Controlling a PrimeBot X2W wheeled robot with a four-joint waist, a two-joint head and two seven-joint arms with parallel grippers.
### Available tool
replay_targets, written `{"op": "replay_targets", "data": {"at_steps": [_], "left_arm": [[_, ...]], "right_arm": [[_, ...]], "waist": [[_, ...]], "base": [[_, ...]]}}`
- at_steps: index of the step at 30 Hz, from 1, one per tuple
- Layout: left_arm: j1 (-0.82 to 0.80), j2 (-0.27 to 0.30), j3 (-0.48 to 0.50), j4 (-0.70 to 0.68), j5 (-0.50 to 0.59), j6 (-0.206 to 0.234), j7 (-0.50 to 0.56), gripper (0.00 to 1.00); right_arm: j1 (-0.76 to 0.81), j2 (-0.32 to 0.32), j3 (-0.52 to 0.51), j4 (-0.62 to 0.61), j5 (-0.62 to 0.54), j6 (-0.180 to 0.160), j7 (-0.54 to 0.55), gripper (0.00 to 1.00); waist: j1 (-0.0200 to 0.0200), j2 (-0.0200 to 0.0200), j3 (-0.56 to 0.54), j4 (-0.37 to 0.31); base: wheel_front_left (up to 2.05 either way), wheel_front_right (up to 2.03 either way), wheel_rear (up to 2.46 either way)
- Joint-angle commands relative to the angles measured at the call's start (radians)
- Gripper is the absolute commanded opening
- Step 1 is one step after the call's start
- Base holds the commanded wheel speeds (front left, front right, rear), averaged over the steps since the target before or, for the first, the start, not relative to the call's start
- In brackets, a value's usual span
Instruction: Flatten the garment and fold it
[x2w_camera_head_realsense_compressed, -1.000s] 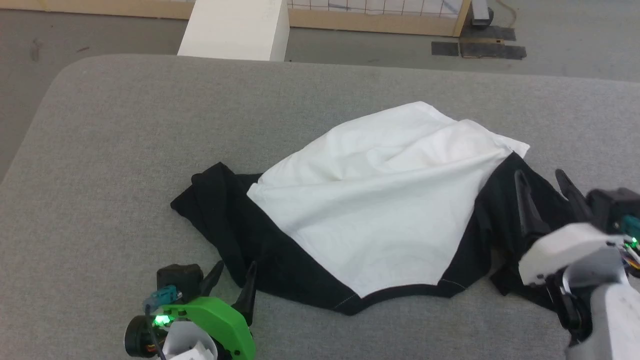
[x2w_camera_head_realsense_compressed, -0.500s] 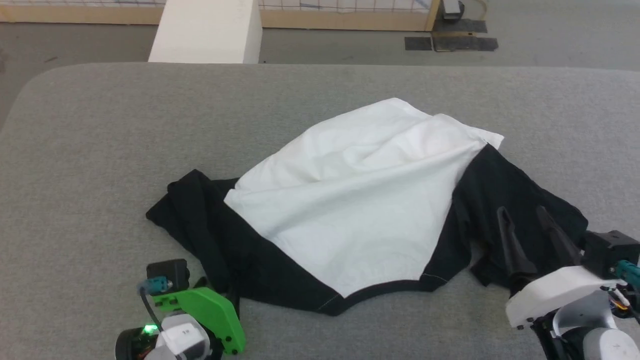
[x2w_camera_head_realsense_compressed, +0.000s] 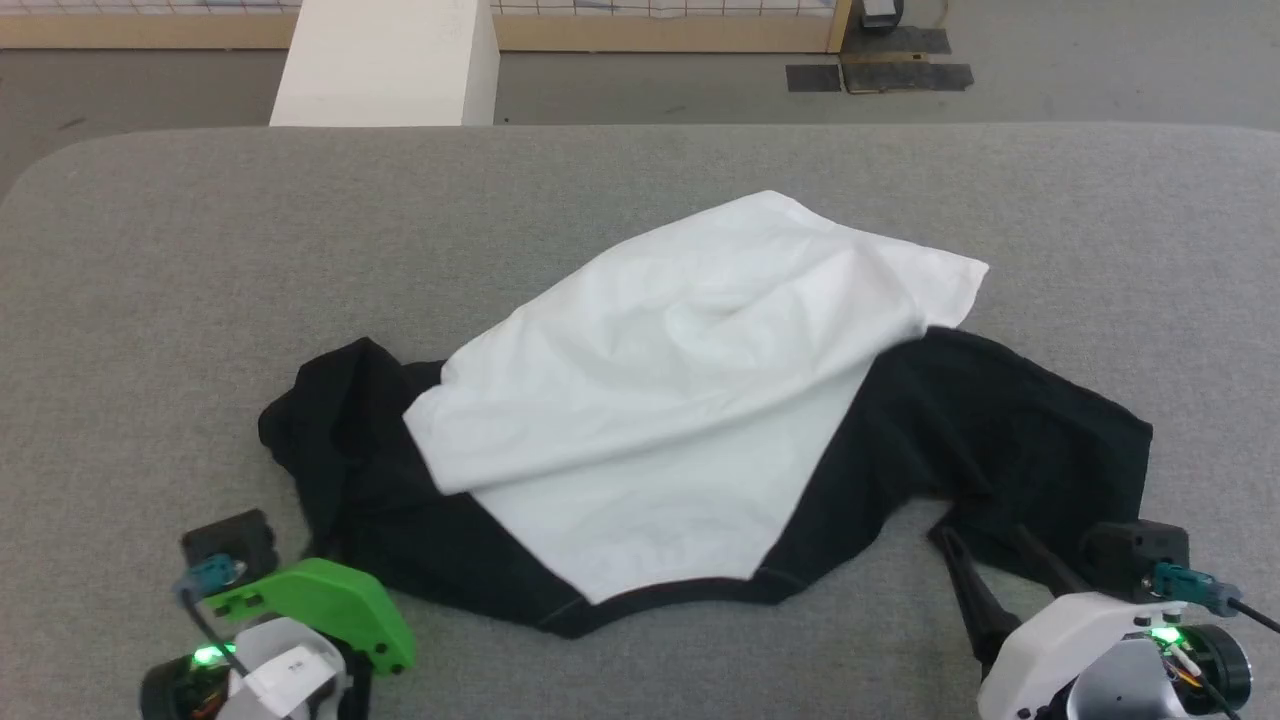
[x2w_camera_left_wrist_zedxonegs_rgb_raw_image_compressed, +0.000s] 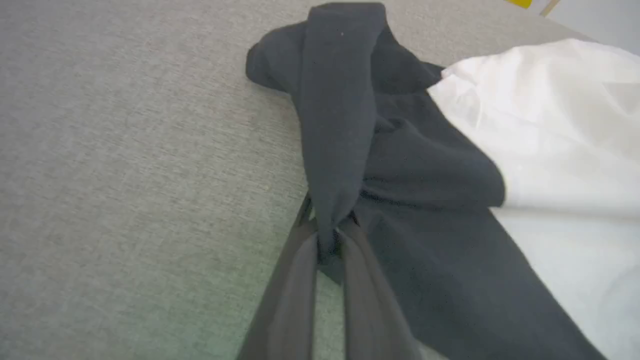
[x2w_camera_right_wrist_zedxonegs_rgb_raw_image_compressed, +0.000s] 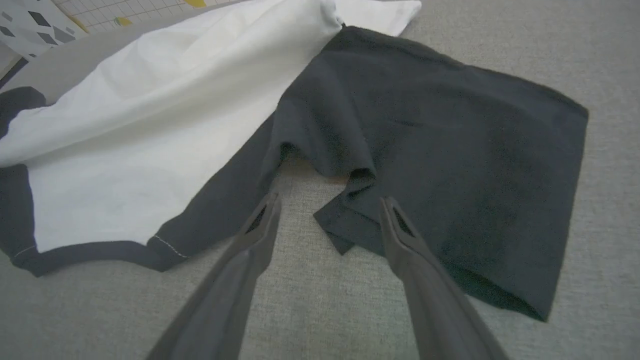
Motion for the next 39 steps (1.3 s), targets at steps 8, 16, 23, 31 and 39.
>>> {"op": "replay_targets", "data": {"at_steps": [8,16,23,31,39], "left_arm": [[-0.021,0.049,0.053,0.01,0.0,0.014,-0.077,0.0],[-0.024,0.032,0.028,-0.016,0.001,0.022,-0.067,0.0],[-0.05,0.021,0.003,-0.027,-0.003,0.017,-0.064,0.0],[-0.066,0.013,-0.014,-0.026,-0.009,0.013,-0.066,0.0],[-0.06,0.009,-0.026,-0.021,-0.022,0.003,-0.069,0.0]], "right_arm": [[0.019,0.001,0.05,-0.019,-0.006,-0.002,0.055,1.0],[-0.038,0.001,0.071,0.008,-0.022,-0.002,0.078,1.0],[-0.131,0.001,0.078,0.154,0.022,-0.002,0.144,1.0],[-0.211,0.001,0.111,0.236,0.05,-0.002,0.146,0.46],[-0.202,0.001,0.11,0.197,0.059,-0.002,0.088,0.0]], "waist": [[0.0,0.0,0.0,0.023],[0.0,0.0,0.026,0.029],[0.0,0.0,0.064,0.046],[0.0,0.0,0.087,0.056],[0.0,0.0,0.064,0.055]], "base": [[0.0,0.0,0.0],[0.0,0.0,0.0],[0.0,0.0,0.0],[0.0,0.0,0.0],[0.0,0.0,0.0]]}}
